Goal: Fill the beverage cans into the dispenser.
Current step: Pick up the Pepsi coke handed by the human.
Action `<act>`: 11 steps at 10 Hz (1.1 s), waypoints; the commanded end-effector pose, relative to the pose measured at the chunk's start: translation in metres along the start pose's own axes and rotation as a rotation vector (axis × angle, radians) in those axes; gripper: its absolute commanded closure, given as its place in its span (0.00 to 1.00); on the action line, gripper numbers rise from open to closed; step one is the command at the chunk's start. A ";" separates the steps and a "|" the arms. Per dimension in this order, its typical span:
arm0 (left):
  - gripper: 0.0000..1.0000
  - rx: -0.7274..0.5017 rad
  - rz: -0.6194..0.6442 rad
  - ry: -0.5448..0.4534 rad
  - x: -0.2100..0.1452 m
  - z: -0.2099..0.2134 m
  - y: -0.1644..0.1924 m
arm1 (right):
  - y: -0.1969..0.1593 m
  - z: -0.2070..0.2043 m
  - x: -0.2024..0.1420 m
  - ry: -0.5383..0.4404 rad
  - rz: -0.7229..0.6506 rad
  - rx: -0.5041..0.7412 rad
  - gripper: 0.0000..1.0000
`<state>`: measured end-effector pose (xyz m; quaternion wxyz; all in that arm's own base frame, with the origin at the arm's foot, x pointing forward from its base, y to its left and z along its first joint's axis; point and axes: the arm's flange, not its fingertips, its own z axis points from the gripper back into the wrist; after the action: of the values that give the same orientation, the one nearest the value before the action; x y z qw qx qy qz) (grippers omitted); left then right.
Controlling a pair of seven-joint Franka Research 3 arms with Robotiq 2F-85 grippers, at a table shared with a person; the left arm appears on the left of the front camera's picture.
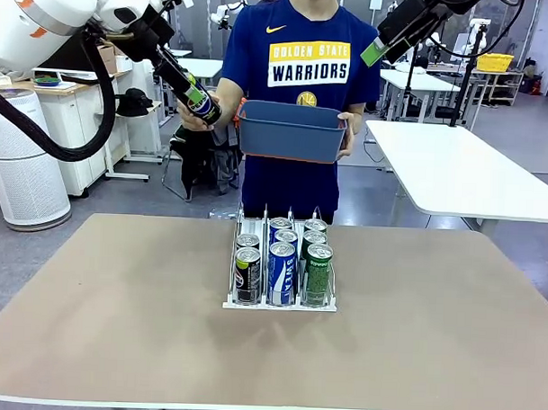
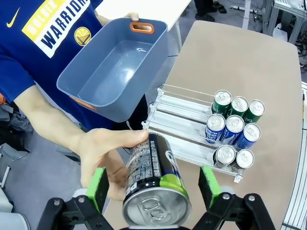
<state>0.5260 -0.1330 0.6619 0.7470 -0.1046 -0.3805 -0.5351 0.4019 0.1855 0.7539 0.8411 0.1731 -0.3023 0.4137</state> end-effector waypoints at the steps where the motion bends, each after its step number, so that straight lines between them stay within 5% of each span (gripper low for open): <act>1: 0.33 0.001 0.002 -0.001 -0.001 0.001 0.001 | 0.000 0.000 0.000 -0.007 -0.006 0.009 0.00; 3: 0.93 -0.006 -0.005 0.048 -0.002 0.000 0.001 | 0.000 0.000 0.000 -0.007 -0.006 0.009 0.00; 4: 1.00 -0.005 0.000 0.056 -0.001 0.000 0.001 | 0.000 0.000 0.000 -0.007 -0.006 0.009 0.00; 11: 1.00 -0.015 0.015 0.070 -0.002 0.006 0.003 | 0.000 0.000 0.000 -0.007 -0.006 0.009 0.00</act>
<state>0.5262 -0.1300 0.6600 0.7536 -0.0953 -0.3664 -0.5374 0.4019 0.1855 0.7539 0.8411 0.1731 -0.3023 0.4137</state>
